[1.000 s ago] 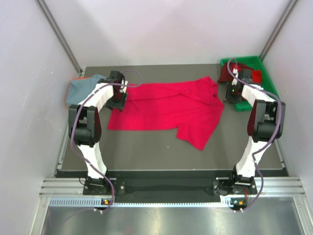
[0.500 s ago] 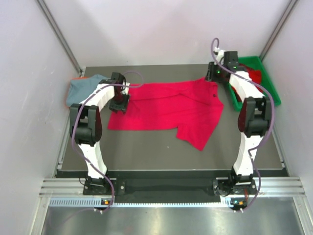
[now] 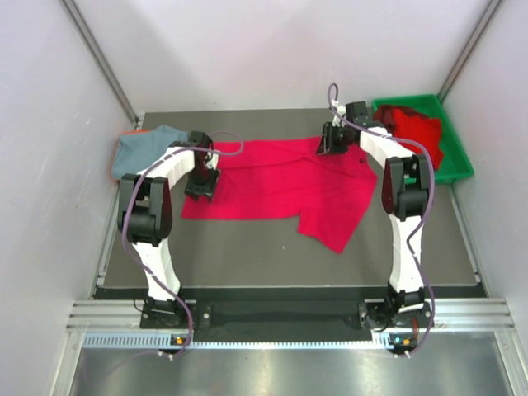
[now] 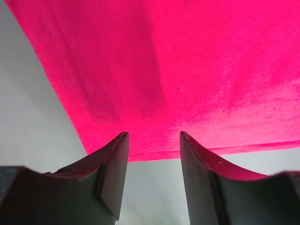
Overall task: Fold and stack the t-shirts
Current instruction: Fold the tshirt
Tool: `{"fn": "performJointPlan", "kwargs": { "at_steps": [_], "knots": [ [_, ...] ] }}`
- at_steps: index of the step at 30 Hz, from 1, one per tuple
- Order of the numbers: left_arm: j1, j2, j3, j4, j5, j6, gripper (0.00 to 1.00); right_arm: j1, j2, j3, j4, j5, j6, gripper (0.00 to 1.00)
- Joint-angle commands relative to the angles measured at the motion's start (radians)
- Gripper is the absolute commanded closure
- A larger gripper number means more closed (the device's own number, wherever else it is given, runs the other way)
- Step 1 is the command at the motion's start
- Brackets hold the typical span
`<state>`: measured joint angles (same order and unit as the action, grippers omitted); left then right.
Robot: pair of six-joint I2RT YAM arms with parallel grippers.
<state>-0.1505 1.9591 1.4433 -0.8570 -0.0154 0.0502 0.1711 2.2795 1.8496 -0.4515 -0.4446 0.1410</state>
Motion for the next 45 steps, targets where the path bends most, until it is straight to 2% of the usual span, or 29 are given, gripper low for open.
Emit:
{"fn": "performJointPlan", "kwargs": {
  "at_steps": [1, 18, 22, 25, 26, 36, 39, 40, 41, 45],
  "knots": [
    [-0.007, -0.017, -0.001, 0.006, 0.005, -0.009, 0.48, 0.01, 0.014, 0.074, 0.059, -0.005, 0.011, 0.62],
    [-0.029, -0.015, -0.001, 0.009, -0.012, -0.007, 0.48, 0.042, 0.094, 0.117, 0.062, 0.052, -0.014, 0.63],
    [-0.031, -0.014, -0.001, 0.009, -0.011, -0.009, 0.48, 0.047, 0.091, 0.115, 0.063, 0.067, -0.014, 0.86],
    [-0.031, -0.011, -0.001, 0.01, -0.011, -0.01, 0.48, 0.05, 0.081, 0.115, 0.062, 0.072, -0.014, 0.97],
    [-0.031, -0.011, 0.0, 0.012, -0.011, -0.01, 0.47, 0.048, 0.068, 0.111, 0.057, 0.073, -0.015, 0.99],
    [-0.031, 0.018, 0.042, 0.012, 0.011, -0.027, 0.48, 0.051, -0.083, -0.047, 0.037, 0.07, 0.015, 0.95],
    [-0.031, 0.026, 0.055, 0.013, 0.009, -0.032, 0.48, 0.068, -0.129, -0.116, 0.036, 0.06, 0.026, 0.89],
    [-0.031, 0.027, 0.058, 0.015, 0.011, -0.032, 0.48, 0.077, -0.136, -0.128, 0.037, 0.054, 0.029, 0.82],
    [-0.031, 0.027, 0.061, 0.016, 0.011, -0.033, 0.48, 0.079, -0.15, -0.148, 0.037, 0.049, 0.032, 0.79],
    [-0.031, 0.031, 0.063, 0.018, 0.011, -0.035, 0.48, 0.102, -0.166, -0.167, 0.04, 0.053, 0.04, 0.75]
  ]
}}
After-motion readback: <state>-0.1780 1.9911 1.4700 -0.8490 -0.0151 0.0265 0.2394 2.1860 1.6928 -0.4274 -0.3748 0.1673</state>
